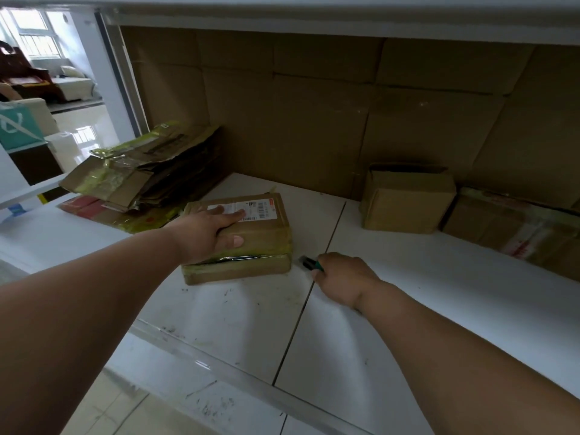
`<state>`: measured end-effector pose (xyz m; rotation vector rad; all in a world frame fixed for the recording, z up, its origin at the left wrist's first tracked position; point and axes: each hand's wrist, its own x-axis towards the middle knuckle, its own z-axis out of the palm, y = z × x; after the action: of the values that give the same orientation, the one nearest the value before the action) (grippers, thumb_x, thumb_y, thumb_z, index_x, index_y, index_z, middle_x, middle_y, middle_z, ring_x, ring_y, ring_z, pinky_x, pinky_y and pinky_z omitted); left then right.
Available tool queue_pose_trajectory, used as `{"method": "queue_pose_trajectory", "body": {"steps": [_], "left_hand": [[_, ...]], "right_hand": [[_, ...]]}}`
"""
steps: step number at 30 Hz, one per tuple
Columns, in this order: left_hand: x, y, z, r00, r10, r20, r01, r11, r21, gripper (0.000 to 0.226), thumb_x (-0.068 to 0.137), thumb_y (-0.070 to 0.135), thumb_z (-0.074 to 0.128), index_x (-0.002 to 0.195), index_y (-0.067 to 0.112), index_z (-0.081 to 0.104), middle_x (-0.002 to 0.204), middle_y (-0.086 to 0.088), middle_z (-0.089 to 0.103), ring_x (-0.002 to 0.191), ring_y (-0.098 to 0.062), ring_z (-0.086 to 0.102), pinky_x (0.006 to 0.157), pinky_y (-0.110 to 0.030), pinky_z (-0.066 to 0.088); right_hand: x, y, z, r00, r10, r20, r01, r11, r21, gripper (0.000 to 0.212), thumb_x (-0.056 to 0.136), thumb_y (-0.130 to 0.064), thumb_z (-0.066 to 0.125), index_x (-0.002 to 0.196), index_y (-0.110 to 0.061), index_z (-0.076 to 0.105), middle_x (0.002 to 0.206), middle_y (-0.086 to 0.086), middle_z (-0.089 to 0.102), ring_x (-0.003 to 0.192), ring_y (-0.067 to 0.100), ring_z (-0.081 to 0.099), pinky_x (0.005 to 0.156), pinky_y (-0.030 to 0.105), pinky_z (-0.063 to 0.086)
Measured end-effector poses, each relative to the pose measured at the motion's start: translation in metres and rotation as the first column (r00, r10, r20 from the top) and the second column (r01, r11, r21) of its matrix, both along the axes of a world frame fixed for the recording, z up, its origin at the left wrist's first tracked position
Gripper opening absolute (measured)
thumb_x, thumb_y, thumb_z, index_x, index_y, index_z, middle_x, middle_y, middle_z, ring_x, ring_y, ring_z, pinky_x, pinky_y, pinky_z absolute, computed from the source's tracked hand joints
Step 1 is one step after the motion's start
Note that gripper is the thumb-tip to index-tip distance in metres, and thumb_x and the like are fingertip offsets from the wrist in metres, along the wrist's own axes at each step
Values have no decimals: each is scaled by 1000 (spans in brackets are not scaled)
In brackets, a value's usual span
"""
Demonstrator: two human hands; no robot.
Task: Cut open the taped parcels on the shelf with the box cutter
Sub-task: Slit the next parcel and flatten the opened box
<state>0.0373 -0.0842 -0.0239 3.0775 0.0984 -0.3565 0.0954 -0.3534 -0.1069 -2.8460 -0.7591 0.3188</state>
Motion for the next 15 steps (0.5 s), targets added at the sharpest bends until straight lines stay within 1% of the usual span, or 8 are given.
{"method": "queue_pose_trajectory", "body": {"steps": [3, 6, 8, 10, 13, 15], "left_hand": [[0, 0, 1, 1000, -4, -3, 4, 1000, -5, 66, 92, 67, 29, 151, 49, 5, 164, -1, 9, 149, -31, 13, 119, -49, 19], [0, 2, 1, 1000, -9, 2, 9, 1000, -4, 66, 93, 67, 30, 152, 49, 5, 164, -3, 10, 148, -31, 15, 118, -49, 20], [0, 1, 0, 1000, -10, 2, 10, 1000, -6, 66, 93, 66, 30, 152, 49, 5, 164, -3, 10, 148, -31, 15, 118, -49, 21], [0, 1, 0, 1000, -9, 2, 9, 1000, -3, 66, 93, 66, 30, 152, 48, 5, 164, -3, 10, 148, -31, 15, 118, -49, 20], [0, 2, 0, 1000, -4, 2, 4, 1000, -1, 66, 93, 66, 30, 152, 48, 5, 164, -2, 9, 149, -31, 13, 119, -50, 19], [0, 2, 0, 1000, -1, 2, 1, 1000, -6, 65, 94, 66, 30, 152, 49, 5, 164, -2, 9, 149, -31, 12, 119, -50, 18]], "right_hand": [[2, -1, -1, 998, -10, 56, 7, 998, 55, 22, 103, -41, 33, 91, -25, 42, 78, -11, 40, 71, 13, 44, 71, 32, 29], [0, 2, -1, 996, 8, 91, -15, 997, 77, 22, 103, -41, 34, 88, -25, 41, 77, -11, 39, 64, 8, 39, 63, 32, 25], [-1, 6, 2, 995, 20, 98, -29, 995, 99, 21, 103, -40, 34, 90, -25, 40, 77, -12, 36, 64, 7, 37, 65, 31, 25], [-1, 9, 6, 994, 23, 105, -35, 993, 114, 19, 104, -39, 33, 93, -25, 39, 80, -11, 36, 67, 11, 38, 67, 31, 26], [0, 11, 9, 993, 29, 117, -42, 994, 104, 18, 104, -38, 33, 94, -24, 39, 83, -8, 38, 72, 15, 42, 66, 32, 27], [1, 11, 10, 993, 24, 117, -37, 994, 107, 19, 104, -38, 33, 93, -24, 39, 80, -9, 36, 70, 13, 41, 64, 31, 26]]}}
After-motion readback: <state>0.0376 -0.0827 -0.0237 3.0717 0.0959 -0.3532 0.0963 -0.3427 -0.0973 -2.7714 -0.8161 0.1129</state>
